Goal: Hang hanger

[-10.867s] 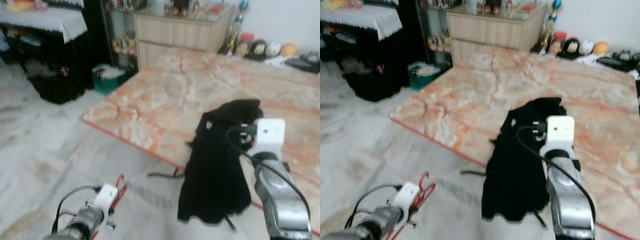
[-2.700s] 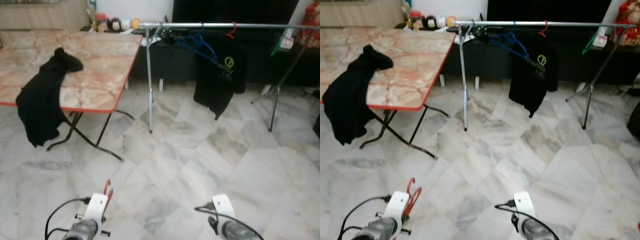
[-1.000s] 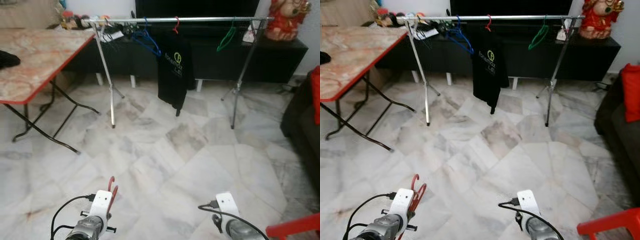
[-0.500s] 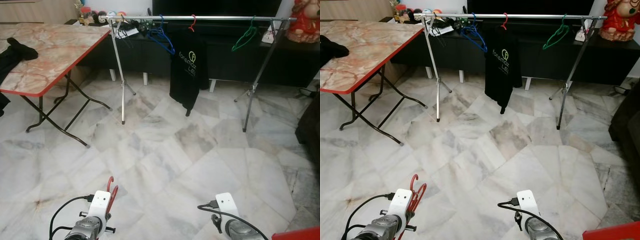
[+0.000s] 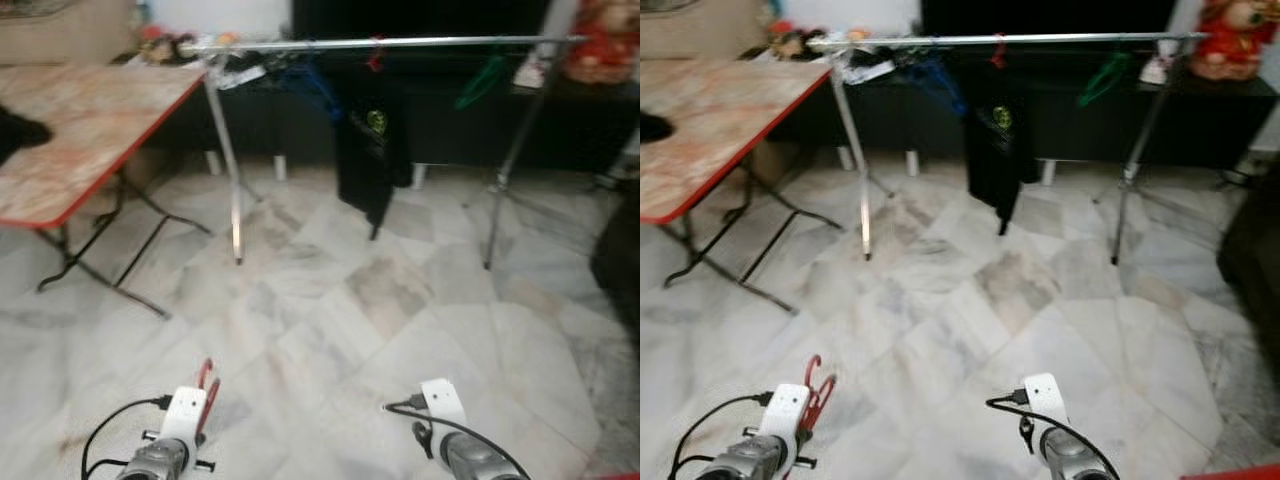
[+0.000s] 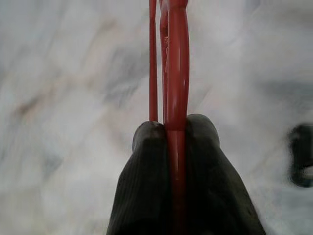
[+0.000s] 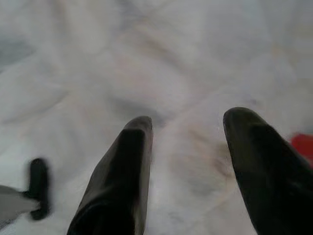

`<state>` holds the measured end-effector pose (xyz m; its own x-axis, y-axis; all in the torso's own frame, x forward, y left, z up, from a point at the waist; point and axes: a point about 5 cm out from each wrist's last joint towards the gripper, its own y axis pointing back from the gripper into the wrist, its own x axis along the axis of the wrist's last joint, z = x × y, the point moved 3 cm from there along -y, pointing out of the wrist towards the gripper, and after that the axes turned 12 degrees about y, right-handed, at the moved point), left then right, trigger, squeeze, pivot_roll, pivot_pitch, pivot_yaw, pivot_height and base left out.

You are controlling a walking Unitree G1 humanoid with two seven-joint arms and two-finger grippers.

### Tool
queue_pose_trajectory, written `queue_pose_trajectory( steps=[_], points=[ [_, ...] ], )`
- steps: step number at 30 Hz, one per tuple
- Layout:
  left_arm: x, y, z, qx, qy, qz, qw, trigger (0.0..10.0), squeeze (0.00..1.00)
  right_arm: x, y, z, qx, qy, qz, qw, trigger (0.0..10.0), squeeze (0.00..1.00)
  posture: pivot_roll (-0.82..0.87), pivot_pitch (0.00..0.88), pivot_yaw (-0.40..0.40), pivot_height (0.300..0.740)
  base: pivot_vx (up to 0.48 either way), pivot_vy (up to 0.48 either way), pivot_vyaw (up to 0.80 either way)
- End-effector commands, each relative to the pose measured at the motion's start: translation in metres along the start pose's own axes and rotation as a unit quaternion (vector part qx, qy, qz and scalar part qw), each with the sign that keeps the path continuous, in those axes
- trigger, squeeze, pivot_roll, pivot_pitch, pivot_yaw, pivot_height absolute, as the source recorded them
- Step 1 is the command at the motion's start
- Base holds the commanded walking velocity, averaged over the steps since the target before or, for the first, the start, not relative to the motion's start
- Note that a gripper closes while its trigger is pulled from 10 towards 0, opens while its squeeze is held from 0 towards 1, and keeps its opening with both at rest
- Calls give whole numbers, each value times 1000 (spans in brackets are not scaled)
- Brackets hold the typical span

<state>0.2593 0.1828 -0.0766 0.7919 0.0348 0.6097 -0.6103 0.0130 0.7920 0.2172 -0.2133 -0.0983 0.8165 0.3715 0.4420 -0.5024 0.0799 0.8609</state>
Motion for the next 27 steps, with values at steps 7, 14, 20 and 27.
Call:
queue_pose_trajectory(
  steps=[7,14,20,27],
  points=[
    [-8,2,-15,17,-2,-13,1000,10000,0,21,-1,-5,4,1,28,1000,10000,0,-68,0,4,740,368,0,0],
    [-8,2,-15,16,-2,-13,1000,10000,0,22,-1,-4,4,-2,31,1000,10000,0,-68,0,4,740,366,0,0],
    [-8,2,-15,17,-3,-13,1000,10000,0,22,-1,-5,5,0,31,1000,10000,0,-68,0,4,740,367,0,0],
    [-9,2,-15,17,-2,-14,1000,10000,0,21,-1,-5,6,2,30,1000,10000,0,-64,0,-3,740,366,0,0]
  ],
)
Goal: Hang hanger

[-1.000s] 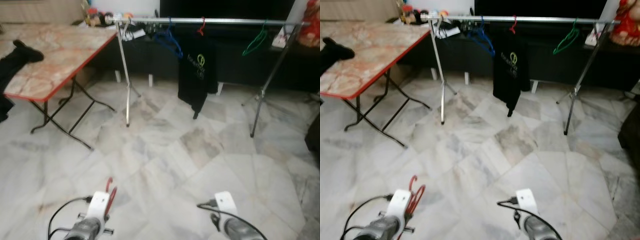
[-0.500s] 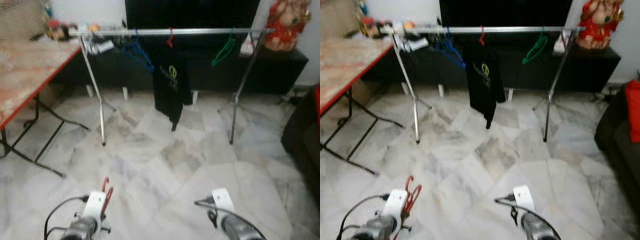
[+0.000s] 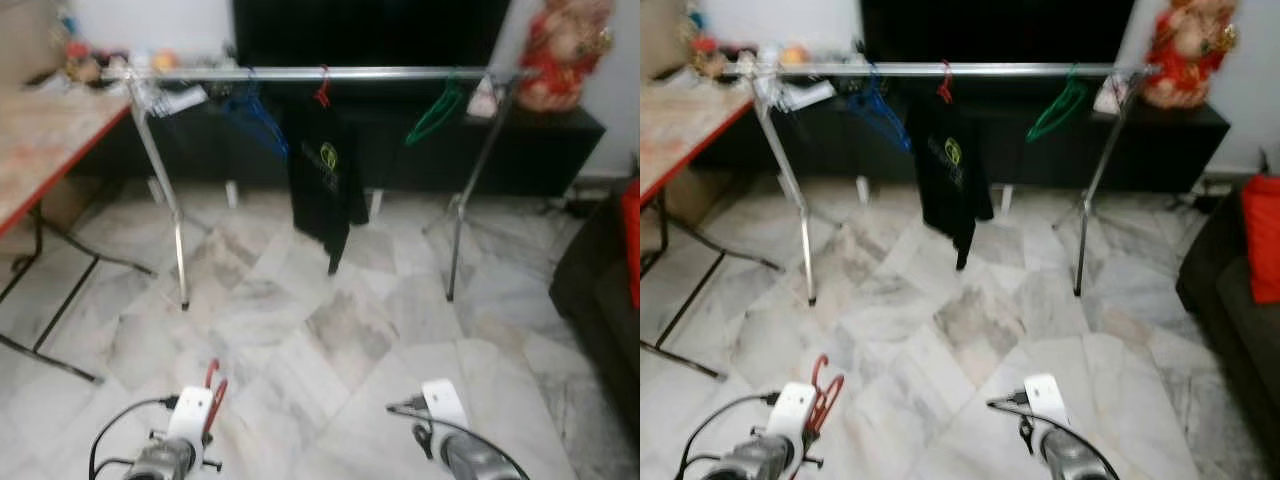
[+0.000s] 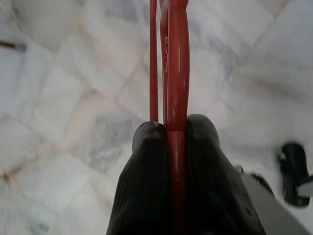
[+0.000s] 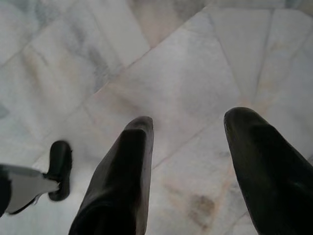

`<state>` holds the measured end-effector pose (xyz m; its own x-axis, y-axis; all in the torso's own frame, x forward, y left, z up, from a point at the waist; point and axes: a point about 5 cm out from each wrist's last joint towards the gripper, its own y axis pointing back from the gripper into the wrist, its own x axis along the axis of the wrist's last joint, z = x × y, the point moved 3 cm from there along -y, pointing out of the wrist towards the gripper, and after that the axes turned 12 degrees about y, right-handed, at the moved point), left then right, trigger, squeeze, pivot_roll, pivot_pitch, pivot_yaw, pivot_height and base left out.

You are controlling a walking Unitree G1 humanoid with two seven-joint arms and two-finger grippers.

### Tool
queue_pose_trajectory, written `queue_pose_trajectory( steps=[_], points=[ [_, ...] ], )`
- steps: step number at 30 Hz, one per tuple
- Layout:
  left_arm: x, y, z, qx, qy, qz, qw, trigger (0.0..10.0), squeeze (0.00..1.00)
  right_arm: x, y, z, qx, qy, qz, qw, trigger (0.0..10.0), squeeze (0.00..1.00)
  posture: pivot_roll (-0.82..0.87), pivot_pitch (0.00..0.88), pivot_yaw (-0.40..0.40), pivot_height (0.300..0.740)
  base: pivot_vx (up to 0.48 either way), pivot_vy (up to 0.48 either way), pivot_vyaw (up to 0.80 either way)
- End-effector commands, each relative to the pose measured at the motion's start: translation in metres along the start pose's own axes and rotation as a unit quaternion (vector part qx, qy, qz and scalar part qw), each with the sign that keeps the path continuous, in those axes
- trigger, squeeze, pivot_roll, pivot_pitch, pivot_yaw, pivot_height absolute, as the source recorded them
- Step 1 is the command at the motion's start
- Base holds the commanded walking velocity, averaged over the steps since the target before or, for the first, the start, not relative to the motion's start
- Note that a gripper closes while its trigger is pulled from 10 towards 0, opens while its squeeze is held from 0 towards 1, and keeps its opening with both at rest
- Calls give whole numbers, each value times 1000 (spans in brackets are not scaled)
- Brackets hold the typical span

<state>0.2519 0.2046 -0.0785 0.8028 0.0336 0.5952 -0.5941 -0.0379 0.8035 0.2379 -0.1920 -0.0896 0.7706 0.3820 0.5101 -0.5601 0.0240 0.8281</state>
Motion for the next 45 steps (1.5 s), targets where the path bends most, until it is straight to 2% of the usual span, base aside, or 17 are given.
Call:
queue_pose_trajectory(
  steps=[1,45],
  points=[
    [-3,-1,8,-8,-1,-6,1000,10000,0,-8,1,7,-7,0,-11,1000,10000,0,-61,0,-9,740,368,0,0],
    [-7,-1,11,-11,-3,-10,1000,10000,0,-13,2,8,-1,17,-20,1000,10000,0,-55,0,-28,740,363,0,0]
  ],
)
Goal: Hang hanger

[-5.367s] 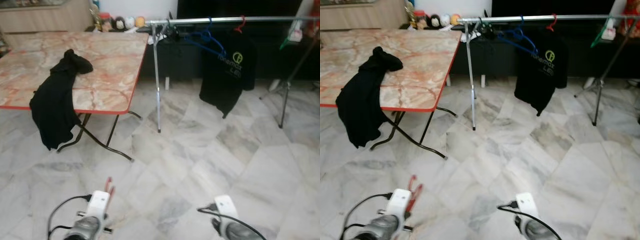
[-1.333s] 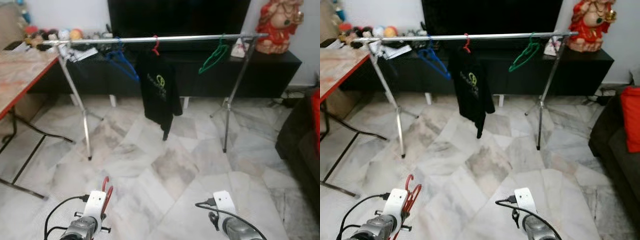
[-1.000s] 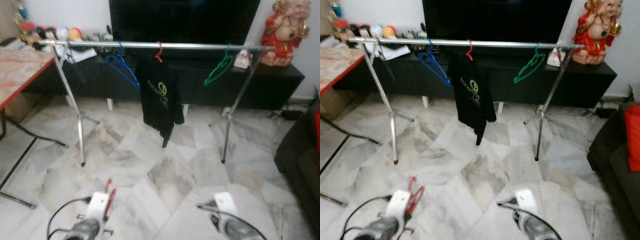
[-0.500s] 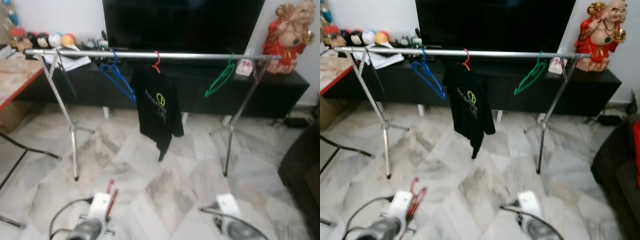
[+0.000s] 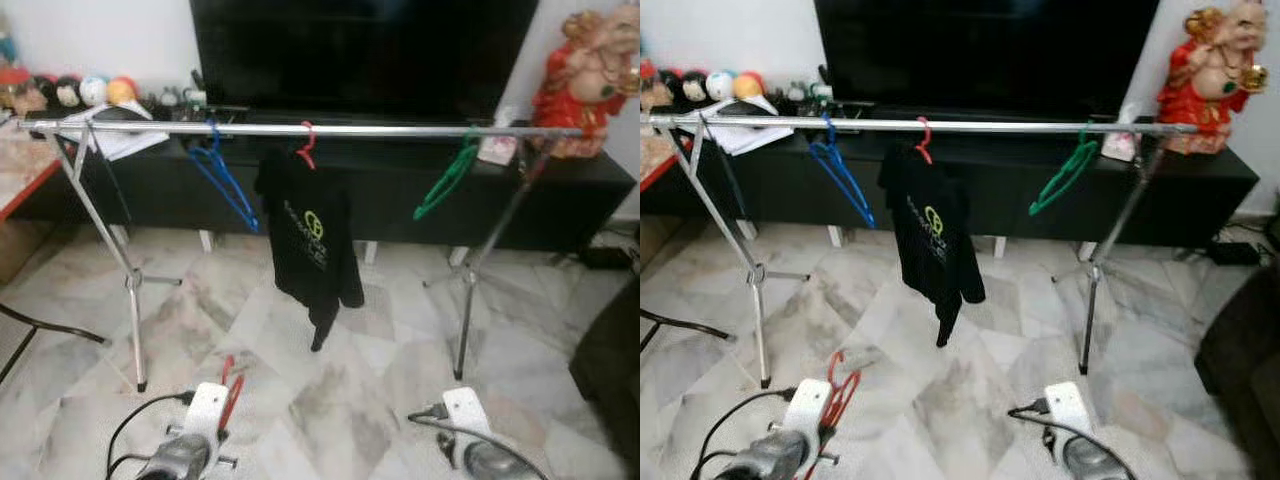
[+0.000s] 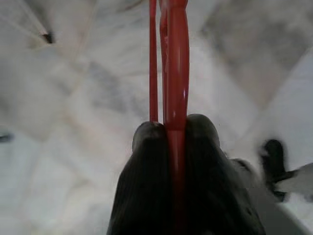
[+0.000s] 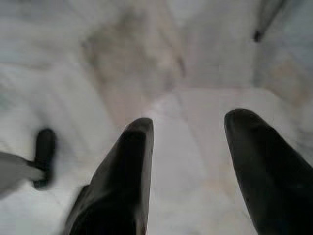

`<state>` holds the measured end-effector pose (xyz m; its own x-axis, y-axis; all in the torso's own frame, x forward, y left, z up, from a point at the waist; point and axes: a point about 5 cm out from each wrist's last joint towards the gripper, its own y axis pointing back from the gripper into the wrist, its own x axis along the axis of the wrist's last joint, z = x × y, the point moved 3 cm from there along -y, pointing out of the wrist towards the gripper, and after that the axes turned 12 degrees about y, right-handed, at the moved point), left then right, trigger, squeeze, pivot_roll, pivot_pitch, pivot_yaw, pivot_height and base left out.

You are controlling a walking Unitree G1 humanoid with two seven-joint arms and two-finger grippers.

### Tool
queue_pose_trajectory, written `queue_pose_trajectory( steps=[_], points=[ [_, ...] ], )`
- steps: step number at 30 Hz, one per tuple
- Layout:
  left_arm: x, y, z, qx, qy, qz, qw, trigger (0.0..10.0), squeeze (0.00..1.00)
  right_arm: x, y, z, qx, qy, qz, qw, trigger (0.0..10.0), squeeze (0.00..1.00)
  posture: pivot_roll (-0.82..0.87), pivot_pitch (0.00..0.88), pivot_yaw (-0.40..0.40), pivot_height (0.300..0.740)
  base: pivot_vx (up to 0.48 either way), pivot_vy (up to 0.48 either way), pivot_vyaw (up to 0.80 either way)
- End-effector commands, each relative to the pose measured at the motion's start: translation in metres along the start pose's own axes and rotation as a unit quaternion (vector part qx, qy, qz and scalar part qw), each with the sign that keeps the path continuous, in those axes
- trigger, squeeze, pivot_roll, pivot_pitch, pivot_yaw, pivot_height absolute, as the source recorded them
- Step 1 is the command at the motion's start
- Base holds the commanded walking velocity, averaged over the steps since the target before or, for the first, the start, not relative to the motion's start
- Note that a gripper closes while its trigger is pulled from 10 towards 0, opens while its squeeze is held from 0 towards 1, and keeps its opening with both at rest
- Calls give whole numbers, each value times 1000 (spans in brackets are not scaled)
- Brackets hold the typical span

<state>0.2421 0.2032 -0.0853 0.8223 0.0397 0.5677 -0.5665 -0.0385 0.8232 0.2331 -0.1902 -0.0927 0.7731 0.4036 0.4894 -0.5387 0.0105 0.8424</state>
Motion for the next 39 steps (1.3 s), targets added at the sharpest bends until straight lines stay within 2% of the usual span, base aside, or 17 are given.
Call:
queue_pose_trajectory(
  steps=[1,6,18,24,39],
  points=[
    [5,-1,10,-12,-5,7,1000,10000,0,-9,2,11,-12,5,-11,1000,10000,0,-55,0,-28,740,364,0,0],
    [5,-1,10,-11,-5,7,1000,10000,0,-9,2,12,-13,5,-11,1000,10000,0,-55,0,-28,740,343,0,0],
    [7,-1,9,-8,-1,15,1000,10000,0,-8,2,12,-14,3,-10,1000,10000,0,-53,0,-29,740,0,0,0],
    [7,-1,9,-13,-15,11,1000,10000,0,-8,2,12,-13,5,-9,1000,10000,0,-53,0,-29,740,0,0,0],
    [8,-1,10,-15,-15,12,1000,10000,0,-7,2,13,-14,4,-9,1000,10000,0,-55,0,-31,740,0,-316,0]
  ],
)
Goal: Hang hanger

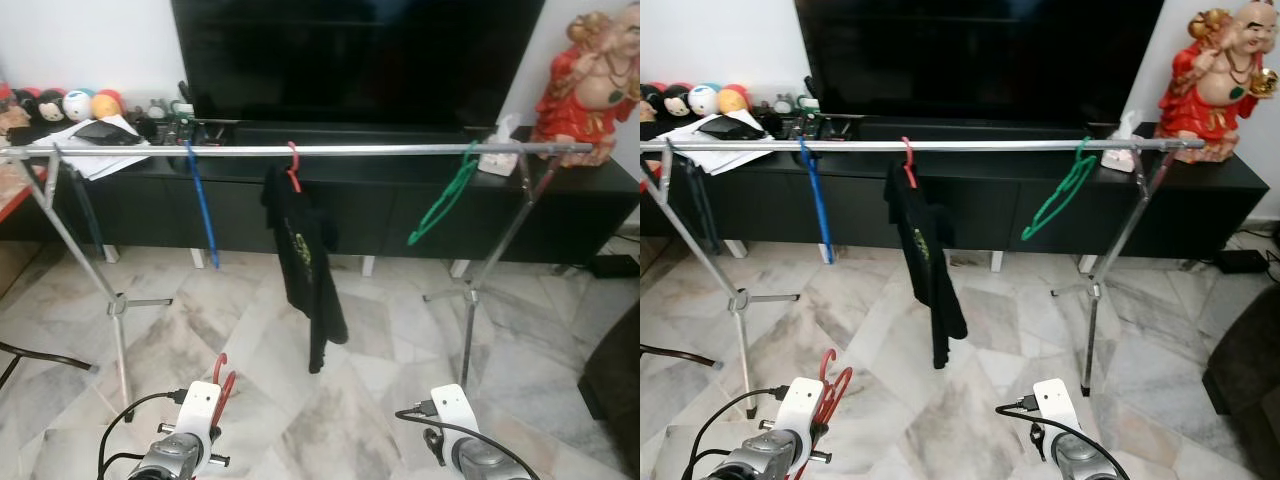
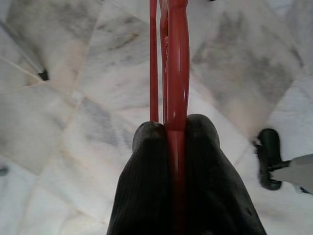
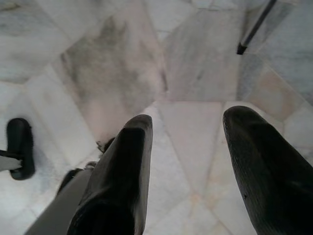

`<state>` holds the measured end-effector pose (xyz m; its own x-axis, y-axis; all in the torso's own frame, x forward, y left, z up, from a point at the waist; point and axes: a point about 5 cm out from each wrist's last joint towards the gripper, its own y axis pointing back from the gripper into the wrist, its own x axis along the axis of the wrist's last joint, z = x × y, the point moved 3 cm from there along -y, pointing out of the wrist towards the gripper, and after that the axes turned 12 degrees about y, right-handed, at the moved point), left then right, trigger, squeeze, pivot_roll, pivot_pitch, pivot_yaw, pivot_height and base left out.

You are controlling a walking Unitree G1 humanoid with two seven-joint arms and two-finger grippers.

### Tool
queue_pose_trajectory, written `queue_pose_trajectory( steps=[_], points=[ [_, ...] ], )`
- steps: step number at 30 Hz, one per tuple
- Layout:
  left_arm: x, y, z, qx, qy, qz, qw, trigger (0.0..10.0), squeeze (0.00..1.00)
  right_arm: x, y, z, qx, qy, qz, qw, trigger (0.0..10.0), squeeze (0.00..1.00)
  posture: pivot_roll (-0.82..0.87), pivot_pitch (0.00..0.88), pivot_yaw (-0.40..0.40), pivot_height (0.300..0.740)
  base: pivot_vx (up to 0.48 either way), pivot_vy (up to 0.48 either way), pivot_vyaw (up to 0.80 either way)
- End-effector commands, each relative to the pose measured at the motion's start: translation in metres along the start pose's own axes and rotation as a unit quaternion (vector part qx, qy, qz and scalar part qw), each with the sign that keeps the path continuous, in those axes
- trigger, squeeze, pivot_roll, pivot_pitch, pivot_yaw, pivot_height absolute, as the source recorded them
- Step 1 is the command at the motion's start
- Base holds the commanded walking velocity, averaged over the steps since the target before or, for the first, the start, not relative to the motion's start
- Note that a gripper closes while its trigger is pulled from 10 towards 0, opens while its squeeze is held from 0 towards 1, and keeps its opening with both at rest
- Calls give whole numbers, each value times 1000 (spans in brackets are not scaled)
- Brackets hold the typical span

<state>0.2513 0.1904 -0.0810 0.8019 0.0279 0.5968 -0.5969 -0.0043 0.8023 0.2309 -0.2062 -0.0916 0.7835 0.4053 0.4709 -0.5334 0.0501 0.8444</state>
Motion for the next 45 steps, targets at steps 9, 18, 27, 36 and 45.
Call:
queue_pose_trajectory(
  steps=[9,18,27,36,45],
  points=[
    [-1,0,-3,3,-10,-6,1000,10000,0,1,0,-2,3,3,2,1000,10000,0,-55,0,-31,740,0,-323,0],
    [-1,0,-3,2,-10,-7,1000,10000,0,1,0,-1,3,2,2,1000,10000,0,-55,0,-33,740,0,-327,0],
    [-1,0,-3,5,-9,-7,1000,10000,0,1,0,0,3,3,1,1000,10000,0,-56,0,-37,740,0,-284,0],
    [-2,0,-3,7,-7,-6,1000,10000,0,0,0,0,3,3,1,1000,10000,0,-56,0,-37,740,0,0,0],
    [-1,0,-2,6,-7,-6,1000,10000,0,1,0,-1,10,9,4,1000,10000,0,-56,0,-39,740,0,0,0]
  ],
)
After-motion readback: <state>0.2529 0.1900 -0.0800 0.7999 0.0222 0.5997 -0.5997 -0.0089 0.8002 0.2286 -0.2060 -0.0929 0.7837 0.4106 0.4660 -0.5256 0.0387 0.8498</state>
